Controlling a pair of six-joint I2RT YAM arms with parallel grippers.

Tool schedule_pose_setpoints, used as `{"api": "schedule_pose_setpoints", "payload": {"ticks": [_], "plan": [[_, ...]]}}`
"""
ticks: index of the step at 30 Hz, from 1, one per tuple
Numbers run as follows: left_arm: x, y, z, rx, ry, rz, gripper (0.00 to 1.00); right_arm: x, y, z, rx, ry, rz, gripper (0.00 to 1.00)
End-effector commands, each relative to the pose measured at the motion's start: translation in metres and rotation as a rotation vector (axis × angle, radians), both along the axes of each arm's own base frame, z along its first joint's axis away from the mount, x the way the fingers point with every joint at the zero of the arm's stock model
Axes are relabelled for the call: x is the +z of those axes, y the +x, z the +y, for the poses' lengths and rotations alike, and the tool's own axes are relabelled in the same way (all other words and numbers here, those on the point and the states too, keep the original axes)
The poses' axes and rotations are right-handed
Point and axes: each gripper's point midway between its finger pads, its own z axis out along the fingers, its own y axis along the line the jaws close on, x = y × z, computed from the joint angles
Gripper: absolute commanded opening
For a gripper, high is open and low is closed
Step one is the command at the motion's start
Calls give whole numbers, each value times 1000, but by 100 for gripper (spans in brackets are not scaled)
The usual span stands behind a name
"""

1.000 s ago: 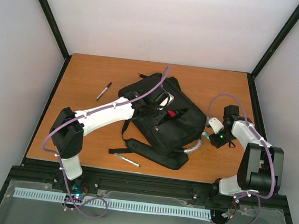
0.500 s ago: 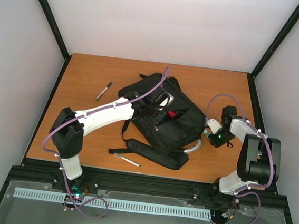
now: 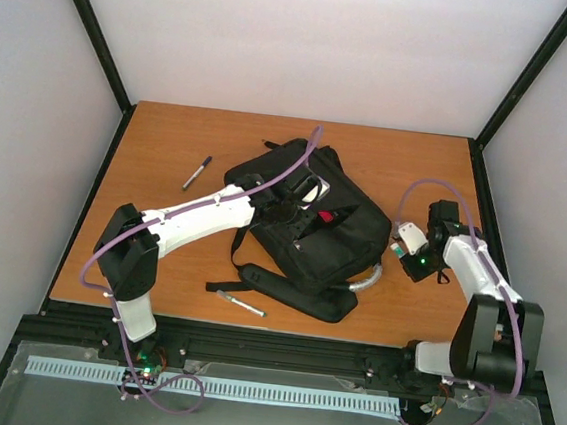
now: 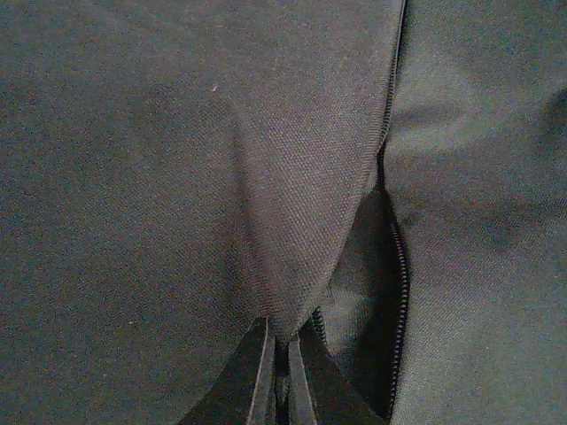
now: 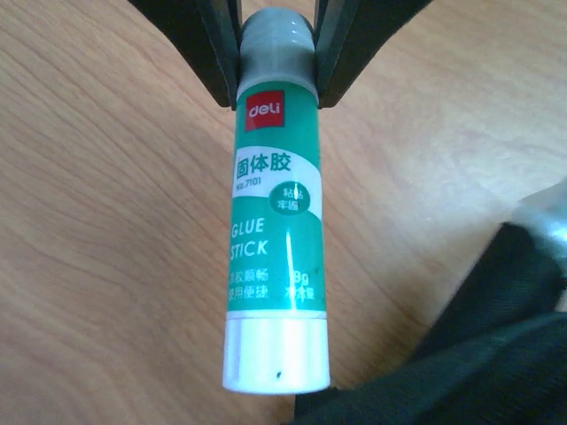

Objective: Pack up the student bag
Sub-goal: Pick up the stationery from the center of the board, then place the stationery in the student bag.

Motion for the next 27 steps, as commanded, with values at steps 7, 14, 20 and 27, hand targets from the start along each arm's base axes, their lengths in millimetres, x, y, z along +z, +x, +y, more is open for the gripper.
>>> {"api": "schedule_pose_setpoints", "payload": {"ticks": [7, 14, 20, 27], "plan": [[26, -9, -17, -40, -102, -10, 2, 67, -15, 39, 13, 183, -48, 3], [27, -9, -16, -39, -101, -13, 2, 72, -7, 85, 109, 227, -16, 3], [27, -10, -16, -41, -100, -12, 1, 76, 25, 115, 84, 269, 23, 3], [30, -10, -15, -42, -102, -18, 2, 58, 52, 138, 104, 223, 82, 3]]}}
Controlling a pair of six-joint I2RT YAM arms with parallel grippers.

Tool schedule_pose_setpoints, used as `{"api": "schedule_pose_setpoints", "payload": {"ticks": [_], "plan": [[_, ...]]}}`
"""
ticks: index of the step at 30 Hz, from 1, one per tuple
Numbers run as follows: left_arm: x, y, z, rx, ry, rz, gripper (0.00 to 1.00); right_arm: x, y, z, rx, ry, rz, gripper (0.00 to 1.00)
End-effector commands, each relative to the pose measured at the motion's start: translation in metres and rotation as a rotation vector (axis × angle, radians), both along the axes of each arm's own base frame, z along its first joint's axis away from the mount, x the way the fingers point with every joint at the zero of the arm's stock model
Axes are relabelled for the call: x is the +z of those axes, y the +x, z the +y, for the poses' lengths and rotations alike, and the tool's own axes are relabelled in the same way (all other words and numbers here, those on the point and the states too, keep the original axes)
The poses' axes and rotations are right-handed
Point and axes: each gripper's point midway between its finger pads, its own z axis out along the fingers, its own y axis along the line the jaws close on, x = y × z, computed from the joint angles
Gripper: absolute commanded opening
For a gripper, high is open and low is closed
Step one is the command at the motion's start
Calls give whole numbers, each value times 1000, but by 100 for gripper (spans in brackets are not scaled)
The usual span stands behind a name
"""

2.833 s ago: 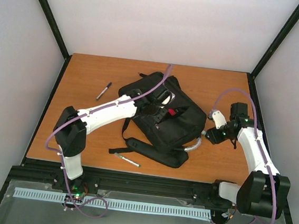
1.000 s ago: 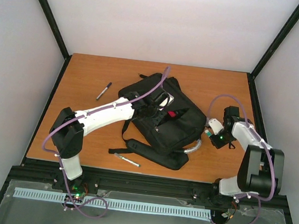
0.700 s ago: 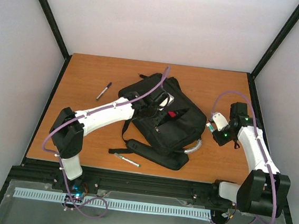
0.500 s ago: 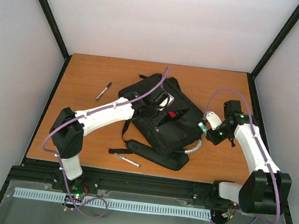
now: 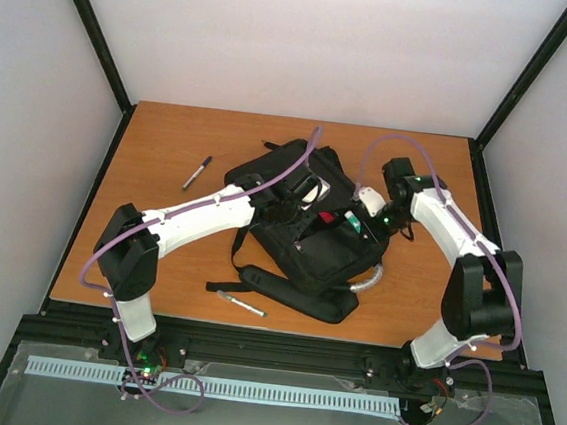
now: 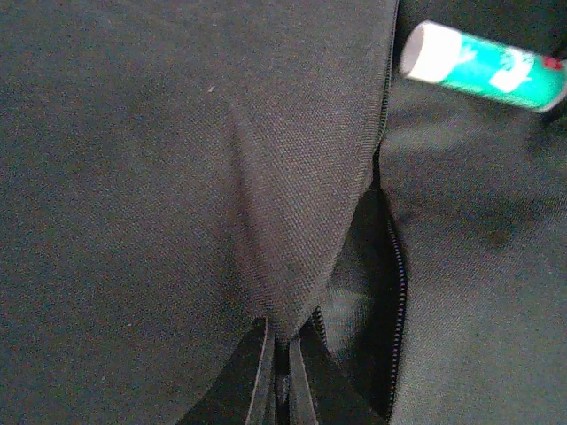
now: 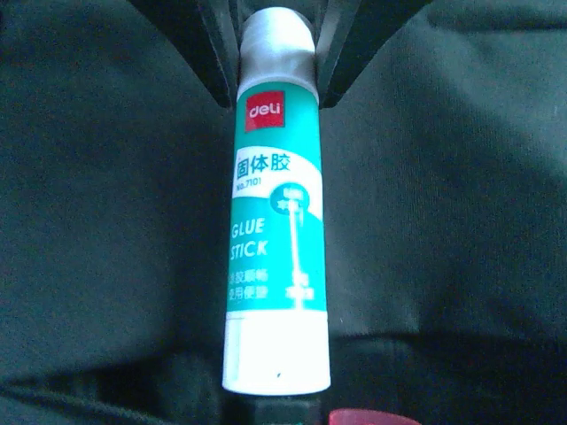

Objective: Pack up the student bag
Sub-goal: Place the stationery in the student bag.

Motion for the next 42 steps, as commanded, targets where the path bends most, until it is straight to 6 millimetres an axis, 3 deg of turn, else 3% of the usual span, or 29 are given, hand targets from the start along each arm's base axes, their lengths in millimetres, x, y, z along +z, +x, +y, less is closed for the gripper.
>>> {"api": "schedule_pose_setpoints", "payload": {"ticks": [1, 7, 10, 13, 16, 21, 23, 30, 36, 42], "plan": [[30, -7, -13, -35, -92, -30, 2, -9, 9, 18, 5, -21, 33, 3], [28, -8, -14, -36, -93, -22, 2, -13, 44, 22, -71, -38, -11, 4], [29, -8, -13, -36, -93, -23, 2, -8, 56, 28, -97, -6, -42, 10], [29, -9, -13, -37, -92, -22, 2, -8, 55, 31, -101, 7, -27, 15], [28, -10, -14, -40, -96, -16, 2, -8, 48, 29, -92, 8, -22, 29], [30, -9, -13, -39, -96, -23, 2, 5, 35, 19, -84, -15, -67, 37], [31, -9, -14, -40, -96, -23, 2, 7, 28, 15, -78, -31, -77, 34], [30, -9, -14, -39, -97, -22, 2, -3, 13, 14, -50, -20, -67, 10], [29, -9, -13, -38, -91, -23, 2, -10, 10, 39, -25, 116, -1, 5], [27, -8, -13, -38, -82, -26, 2, -2, 7, 66, 15, 280, 51, 5]]}}
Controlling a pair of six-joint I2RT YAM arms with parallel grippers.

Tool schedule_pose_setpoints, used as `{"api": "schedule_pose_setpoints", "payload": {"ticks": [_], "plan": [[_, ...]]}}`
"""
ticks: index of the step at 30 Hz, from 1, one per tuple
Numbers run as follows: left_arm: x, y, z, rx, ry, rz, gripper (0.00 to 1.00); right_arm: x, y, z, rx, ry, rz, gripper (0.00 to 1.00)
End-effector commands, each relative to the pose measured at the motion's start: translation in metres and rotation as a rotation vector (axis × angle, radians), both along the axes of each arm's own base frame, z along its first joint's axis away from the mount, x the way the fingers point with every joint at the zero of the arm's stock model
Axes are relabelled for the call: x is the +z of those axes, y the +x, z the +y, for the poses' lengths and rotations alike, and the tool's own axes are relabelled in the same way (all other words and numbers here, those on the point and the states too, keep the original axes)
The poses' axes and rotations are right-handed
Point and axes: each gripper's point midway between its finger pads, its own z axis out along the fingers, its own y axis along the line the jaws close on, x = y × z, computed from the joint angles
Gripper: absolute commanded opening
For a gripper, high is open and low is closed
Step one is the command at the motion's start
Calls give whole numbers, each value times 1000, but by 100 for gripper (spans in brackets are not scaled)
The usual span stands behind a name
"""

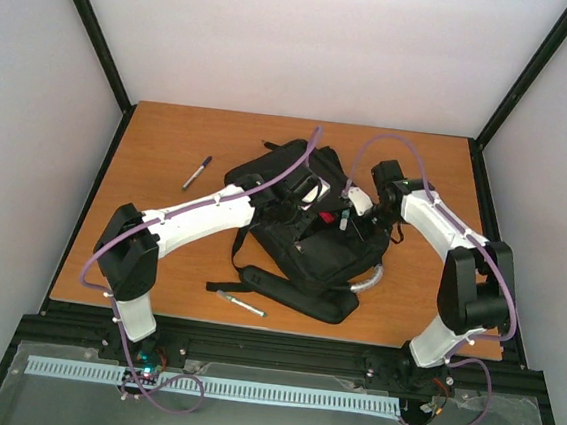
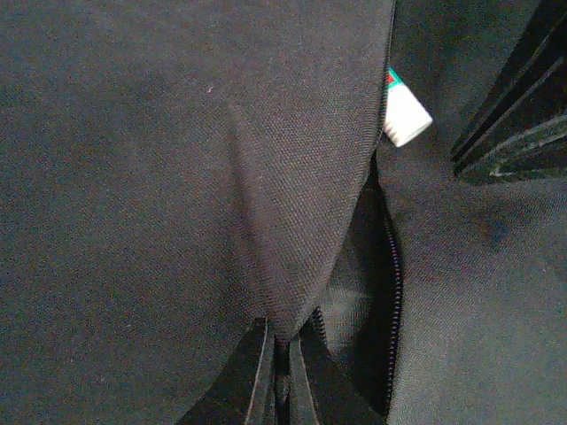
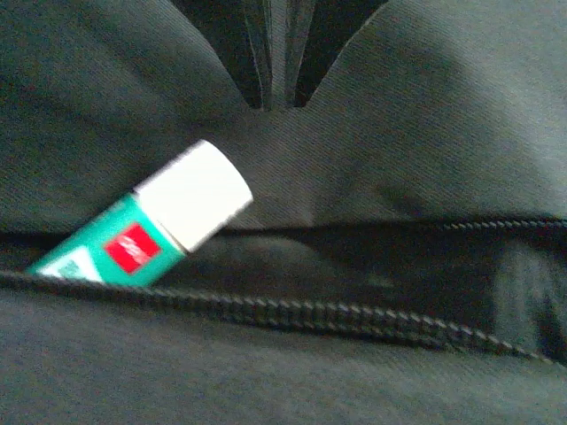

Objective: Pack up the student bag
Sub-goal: Place the stationery in the student bag.

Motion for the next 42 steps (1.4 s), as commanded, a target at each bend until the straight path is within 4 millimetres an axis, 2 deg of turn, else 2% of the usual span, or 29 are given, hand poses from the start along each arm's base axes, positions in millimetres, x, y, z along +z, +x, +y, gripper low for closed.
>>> {"api": "schedule_pose_setpoints", "payload": {"ticks": [1, 4, 8, 15, 25, 33, 37, 40, 42], "plan": [[27, -7, -12, -34, -79, -29, 2, 9, 4, 23, 29, 130, 9, 5], [27, -7, -12, -35, -78, -30, 2, 0, 21, 10, -24, 34, -40, 4], [26, -7, -12, -36, -76, -27, 2, -3, 45, -6, -87, -48, -126, 4], [28, -7, -12, -40, -79, -29, 2, -1, 68, 3, -102, 4, -199, 4], [31, -8, -12, -39, -85, -33, 3, 2, 58, 2, -90, 16, -223, 9], [29, -7, -11, -35, -79, -31, 3, -3, 55, 0, -87, 10, -222, 15], [26, -6, -10, -30, -71, -33, 3, 7, 55, 0, -82, 10, -238, 16], [20, -5, -10, -25, -59, -24, 7, 21, 47, -5, -68, 2, -259, 22], [12, -5, -11, -21, -45, -6, 19, 31, 37, -8, -37, 7, -265, 27]]}}
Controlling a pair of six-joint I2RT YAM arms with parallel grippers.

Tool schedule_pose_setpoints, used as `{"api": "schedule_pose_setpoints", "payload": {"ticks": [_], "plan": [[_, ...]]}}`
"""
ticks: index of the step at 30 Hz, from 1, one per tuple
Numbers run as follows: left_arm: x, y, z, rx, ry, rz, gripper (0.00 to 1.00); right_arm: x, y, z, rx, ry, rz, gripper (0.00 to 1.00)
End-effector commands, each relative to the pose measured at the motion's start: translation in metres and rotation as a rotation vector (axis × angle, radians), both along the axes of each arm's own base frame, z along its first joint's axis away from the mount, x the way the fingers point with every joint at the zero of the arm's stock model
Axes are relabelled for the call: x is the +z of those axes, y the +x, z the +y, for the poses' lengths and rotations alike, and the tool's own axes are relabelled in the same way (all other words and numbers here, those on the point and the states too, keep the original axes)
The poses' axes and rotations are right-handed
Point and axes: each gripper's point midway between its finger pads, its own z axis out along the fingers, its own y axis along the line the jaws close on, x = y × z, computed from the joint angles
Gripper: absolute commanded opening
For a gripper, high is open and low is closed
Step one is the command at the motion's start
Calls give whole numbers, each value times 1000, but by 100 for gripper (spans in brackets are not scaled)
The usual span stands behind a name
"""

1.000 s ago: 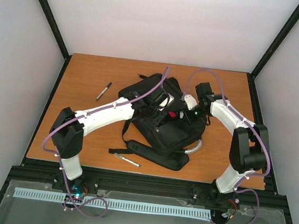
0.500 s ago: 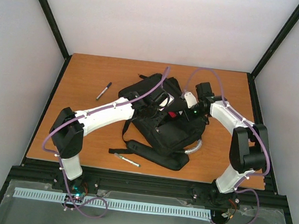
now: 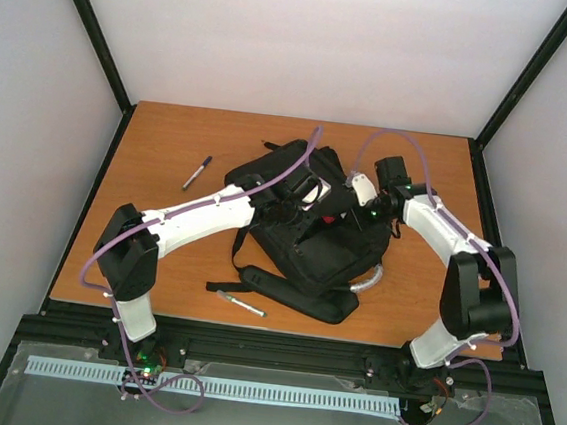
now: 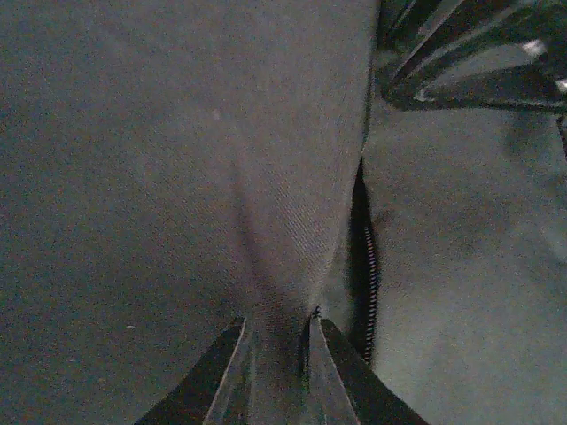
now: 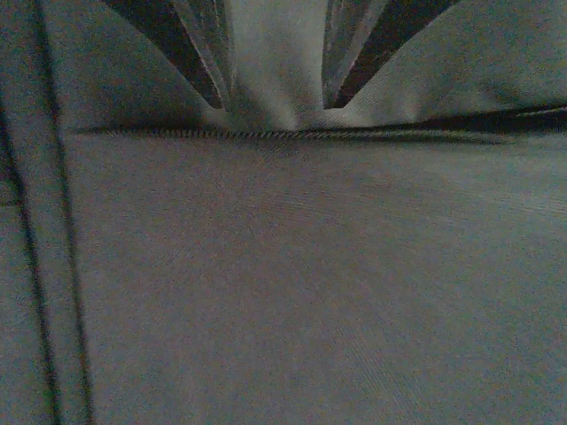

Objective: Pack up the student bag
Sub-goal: Place the stationery in the student bag.

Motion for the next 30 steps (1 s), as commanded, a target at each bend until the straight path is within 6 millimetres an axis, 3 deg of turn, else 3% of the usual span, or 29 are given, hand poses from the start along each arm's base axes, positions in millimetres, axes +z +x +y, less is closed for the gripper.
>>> {"api": "schedule_pose_setpoints", "payload": {"ticks": [1, 5, 8, 9, 10, 11, 14, 17, 18, 23, 25, 28, 30], "plan": [[8, -4, -11, -15, -35, -1, 26, 37, -18, -7, 59, 7, -65, 30], [1, -3, -8, 23, -9, 28, 49, 69, -38, -16, 77, 14, -123, 40], [17, -1, -1, 66, -13, 6, 64, 100, -48, -27, 48, 36, -196, 54], [25, 0, 4, 86, -17, -10, 73, 107, -52, -28, 48, 43, -212, 59], [33, 0, 11, 115, -22, -29, 93, 111, -56, -28, 47, 48, -218, 63], [42, 1, 19, 152, -29, -55, 99, 113, -59, -28, 48, 53, -219, 66], [66, 0, 47, 262, -58, -102, 100, 113, -66, -29, 34, 67, -208, 79], [67, -6, 75, 307, -21, -74, 100, 107, -76, -27, 44, 99, -240, 98], [64, -9, 82, 311, -3, -59, 100, 100, -81, -28, 45, 108, -249, 100], [49, -20, 120, 357, 43, -91, 100, 99, -92, -42, -33, 158, -403, 100], [44, -30, 126, 346, -8, -83, 100, 103, -97, -46, -53, 173, -472, 100], [46, -41, 135, 370, -82, -83, 100, 112, -102, -47, -52, 195, -502, 100], [47, -40, 154, 478, -79, -113, 100, 112, -101, -48, -48, 202, -493, 100]]}}
